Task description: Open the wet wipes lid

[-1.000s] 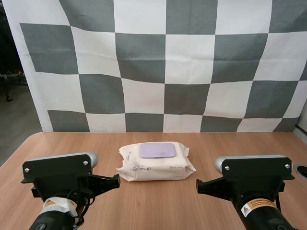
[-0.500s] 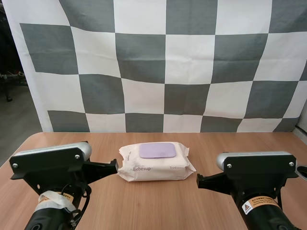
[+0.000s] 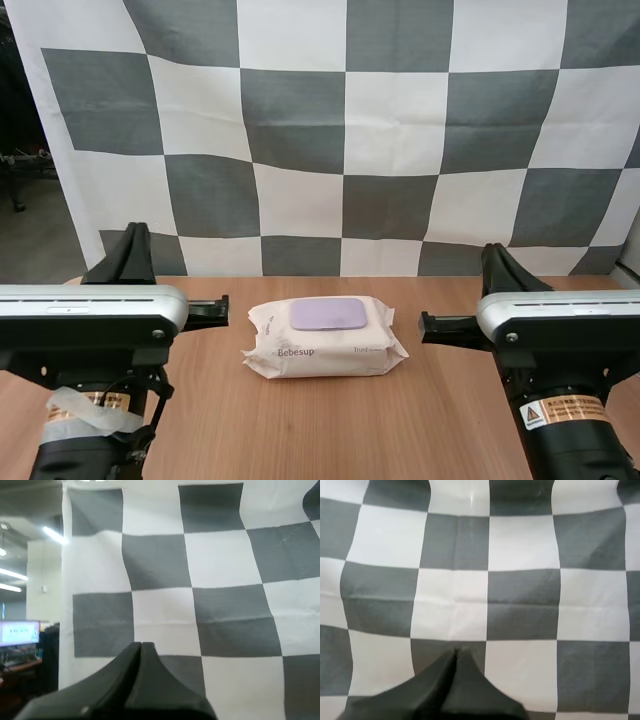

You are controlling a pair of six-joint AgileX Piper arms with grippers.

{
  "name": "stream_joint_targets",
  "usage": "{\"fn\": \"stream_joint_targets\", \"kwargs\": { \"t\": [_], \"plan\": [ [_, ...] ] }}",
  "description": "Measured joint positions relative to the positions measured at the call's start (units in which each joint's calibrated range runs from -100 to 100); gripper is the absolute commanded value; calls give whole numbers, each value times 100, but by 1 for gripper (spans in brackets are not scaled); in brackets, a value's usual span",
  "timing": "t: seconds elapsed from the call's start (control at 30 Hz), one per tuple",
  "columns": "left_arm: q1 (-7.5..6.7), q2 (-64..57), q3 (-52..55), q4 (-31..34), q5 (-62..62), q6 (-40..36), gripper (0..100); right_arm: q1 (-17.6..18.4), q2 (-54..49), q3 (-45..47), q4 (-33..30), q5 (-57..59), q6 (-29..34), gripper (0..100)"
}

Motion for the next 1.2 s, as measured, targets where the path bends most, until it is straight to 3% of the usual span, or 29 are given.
{"fn": "stream_joint_targets", "kwargs": {
  "t": [0.13,0.33,0.43,0.6,0.73,0.87,1.0,1.2],
  "plan": [
    [0,0,-148,-25,-965,427,0,0,0,0,-13,-1104,-103,0],
    [0,121,-1254,98,-2463,386,0,0,0,-589,-47,-2643,-878,0],
    [0,563,-1880,99,-2620,531,0,0,108,-1192,-47,-3459,-1224,0],
    [0,1536,-2846,-116,-1977,912,0,0,917,-2195,-268,-3702,-1238,0],
    [0,2314,-3684,-2,-845,1460,0,0,1745,-2993,-926,-3087,-1098,0],
    [0,3071,-4440,547,140,2046,0,0,2500,-3786,-1473,-1964,-1410,0],
    [0,3714,-5279,1252,1245,2412,0,0,3257,-4630,-1572,-918,-1996,0],
    [0,3893,-5786,2245,2774,2206,0,0,4138,-5672,-1548,666,-2884,0]
  ]
}}
